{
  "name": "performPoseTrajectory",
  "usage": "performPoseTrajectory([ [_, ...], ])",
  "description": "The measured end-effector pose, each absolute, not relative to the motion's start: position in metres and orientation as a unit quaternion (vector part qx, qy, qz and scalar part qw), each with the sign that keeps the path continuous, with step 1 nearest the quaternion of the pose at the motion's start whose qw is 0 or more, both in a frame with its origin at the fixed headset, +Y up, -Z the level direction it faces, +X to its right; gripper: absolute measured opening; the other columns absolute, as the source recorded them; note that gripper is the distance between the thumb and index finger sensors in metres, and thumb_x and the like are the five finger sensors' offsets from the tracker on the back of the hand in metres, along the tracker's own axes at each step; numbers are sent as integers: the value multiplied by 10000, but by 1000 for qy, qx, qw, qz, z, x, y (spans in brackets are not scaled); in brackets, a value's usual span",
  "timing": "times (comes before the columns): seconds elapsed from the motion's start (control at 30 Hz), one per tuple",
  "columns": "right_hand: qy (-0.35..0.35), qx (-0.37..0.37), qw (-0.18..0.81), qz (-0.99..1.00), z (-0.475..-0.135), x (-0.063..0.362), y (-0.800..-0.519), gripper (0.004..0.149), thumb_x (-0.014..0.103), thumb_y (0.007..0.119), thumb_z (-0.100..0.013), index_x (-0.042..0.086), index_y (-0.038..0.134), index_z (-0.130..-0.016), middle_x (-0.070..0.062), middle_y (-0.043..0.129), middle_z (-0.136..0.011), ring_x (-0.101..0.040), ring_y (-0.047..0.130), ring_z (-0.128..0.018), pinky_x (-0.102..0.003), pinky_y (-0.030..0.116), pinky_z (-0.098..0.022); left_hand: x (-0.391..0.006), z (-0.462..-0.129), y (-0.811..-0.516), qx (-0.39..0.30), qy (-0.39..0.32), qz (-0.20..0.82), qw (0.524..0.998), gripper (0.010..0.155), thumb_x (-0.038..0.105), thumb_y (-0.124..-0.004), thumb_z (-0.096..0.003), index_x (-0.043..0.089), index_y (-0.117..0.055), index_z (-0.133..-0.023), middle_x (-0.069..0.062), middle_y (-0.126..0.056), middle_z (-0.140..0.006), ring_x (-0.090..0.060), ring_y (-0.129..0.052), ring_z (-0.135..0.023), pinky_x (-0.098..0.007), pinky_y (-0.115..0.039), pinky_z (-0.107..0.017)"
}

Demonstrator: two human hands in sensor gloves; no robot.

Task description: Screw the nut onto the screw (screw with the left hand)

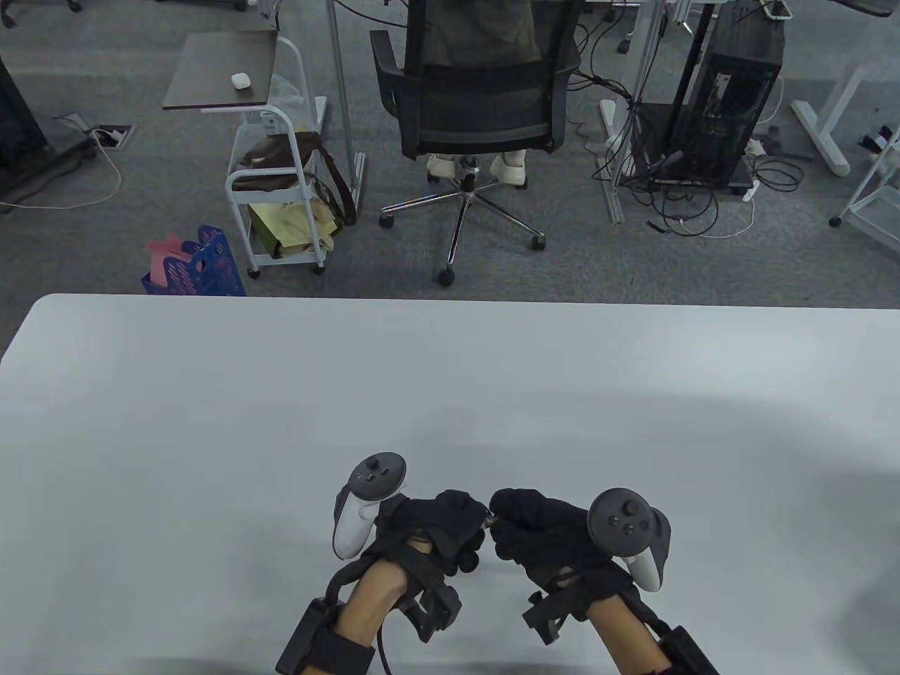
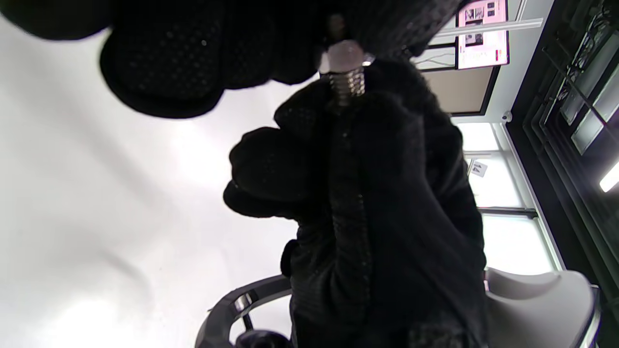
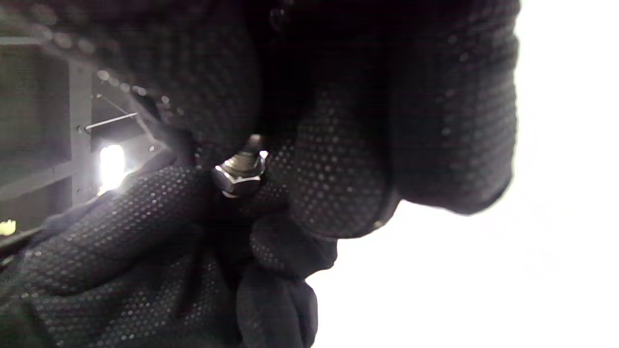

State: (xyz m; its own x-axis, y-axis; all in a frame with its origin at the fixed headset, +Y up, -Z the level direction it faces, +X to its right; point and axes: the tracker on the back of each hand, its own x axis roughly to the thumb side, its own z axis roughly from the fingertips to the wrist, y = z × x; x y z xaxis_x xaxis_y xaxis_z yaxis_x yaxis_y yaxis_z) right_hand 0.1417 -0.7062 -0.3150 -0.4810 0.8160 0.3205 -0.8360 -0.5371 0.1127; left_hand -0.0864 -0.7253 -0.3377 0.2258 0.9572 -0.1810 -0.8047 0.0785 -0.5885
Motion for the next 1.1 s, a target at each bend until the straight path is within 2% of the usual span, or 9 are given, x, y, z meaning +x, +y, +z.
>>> performPoseTrajectory([
  [0.13,-39,171,483,858,-314,142,-705,454,301,967,-322,167,873,-745,-86,1020,-646,-230,1157,-351,-377,1027,-261,-88,-337,-728,-298,-121,623,713,664,433,-681,-465,40,-580,-991,-289,-723,-870,-444,-878,-567,-558,-708,-425],
  [0.27,-46,172,467,866,-314,141,-707,452,308,963,-324,174,871,-746,-79,1020,-648,-226,1156,-355,-373,1028,-267,-88,-339,-729,-284,-106,616,727,555,400,-709,-452,16,-778,-846,-299,-842,-757,-461,-924,-467,-574,-730,-365],
  [0.43,-45,173,471,864,-313,140,-706,450,307,964,-323,177,871,-744,-77,1020,-647,-226,1156,-354,-374,1027,-266,-88,-338,-728,-303,-126,617,716,559,362,-694,-466,41,-667,-922,-272,-774,-821,-438,-897,-534,-559,-719,-405],
  [0.5,-47,173,471,864,-313,141,-706,452,309,964,-323,177,871,-744,-75,1020,-648,-226,1156,-355,-373,1027,-265,-90,-337,-729,-284,-105,625,720,656,428,-685,-461,21,-630,-973,-301,-763,-837,-459,-891,-542,-569,-714,-408],
  [0.7,-49,174,471,864,-313,142,-706,449,306,963,-324,178,871,-744,-75,1019,-649,-226,1155,-355,-373,1026,-267,-87,-338,-727,-286,-111,610,731,548,380,-707,-456,14,-773,-859,-296,-839,-769,-465,-926,-480,-575,-733,-373],
  [0.83,-47,174,470,864,-313,141,-706,449,308,962,-325,180,870,-745,-74,1019,-649,-227,1154,-358,-374,1025,-269,-87,-338,-727,-310,-128,616,713,547,340,-695,-467,44,-644,-925,-266,-744,-840,-427,-888,-549,-549,-719,-412],
  [0.9,-48,176,467,865,-313,140,-706,448,307,962,-325,179,870,-745,-72,1019,-650,-225,1154,-358,-372,1025,-270,-89,-337,-728,-298,-116,625,712,643,407,-680,-465,35,-592,-983,-282,-735,-855,-437,-885,-555,-553,-717,-416],
  [1.0,-48,175,468,865,-312,140,-706,448,308,962,-325,180,871,-745,-72,1019,-649,-225,1154,-358,-373,1025,-270,-89,-338,-729,-286,-103,621,722,603,415,-698,-456,5,-748,-896,-308,-821,-785,-467,-919,-489,-573,-731,-375],
  [1.1,-46,179,467,864,-312,140,-705,449,310,961,-325,181,870,-745,-73,1019,-650,-225,1154,-358,-374,1024,-271,-87,-338,-727,-295,-115,615,722,547,371,-707,-456,11,-754,-866,-287,-837,-759,-446,-929,-467,-563,-739,-363],
])
